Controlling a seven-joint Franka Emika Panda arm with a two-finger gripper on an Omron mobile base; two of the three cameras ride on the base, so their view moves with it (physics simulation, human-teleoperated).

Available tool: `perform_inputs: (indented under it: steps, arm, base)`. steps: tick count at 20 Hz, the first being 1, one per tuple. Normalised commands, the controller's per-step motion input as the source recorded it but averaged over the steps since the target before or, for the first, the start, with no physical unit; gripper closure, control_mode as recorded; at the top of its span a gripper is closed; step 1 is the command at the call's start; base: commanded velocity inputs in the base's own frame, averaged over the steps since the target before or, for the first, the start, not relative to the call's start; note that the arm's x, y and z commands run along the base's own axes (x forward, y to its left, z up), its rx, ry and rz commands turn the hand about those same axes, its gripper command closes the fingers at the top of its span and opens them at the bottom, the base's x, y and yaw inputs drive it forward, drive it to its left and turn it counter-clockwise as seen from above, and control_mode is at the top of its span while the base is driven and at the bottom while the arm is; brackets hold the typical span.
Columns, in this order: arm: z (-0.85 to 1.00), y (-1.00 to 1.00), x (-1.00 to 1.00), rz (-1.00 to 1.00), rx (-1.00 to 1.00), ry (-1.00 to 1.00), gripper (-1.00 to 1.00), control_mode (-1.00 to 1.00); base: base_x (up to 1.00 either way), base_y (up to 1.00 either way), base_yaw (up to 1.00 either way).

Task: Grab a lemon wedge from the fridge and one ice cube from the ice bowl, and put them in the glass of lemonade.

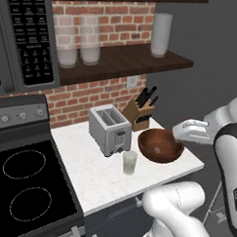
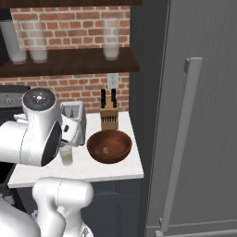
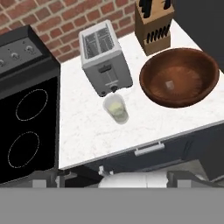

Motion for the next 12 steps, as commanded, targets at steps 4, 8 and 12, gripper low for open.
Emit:
perform_inputs:
  steps: [4, 8, 12]
  arm:
    - [-0.18, 0.19, -0.37, 0.05, -0.06, -0.03, -1.00, -1.00]
    - [-0.10, 0.53, -0.14, 0.02, -0.13, 0.01, -1.00, -1.00]
    - [-0.12, 0.55, 0.00, 0.00, -0.18, 0.09, -1.00, -1.00]
  base:
    - [0.00, 0.00, 0.00]
    - [0.00, 0.00, 0.00]
    - [0.00, 0.00, 0.00]
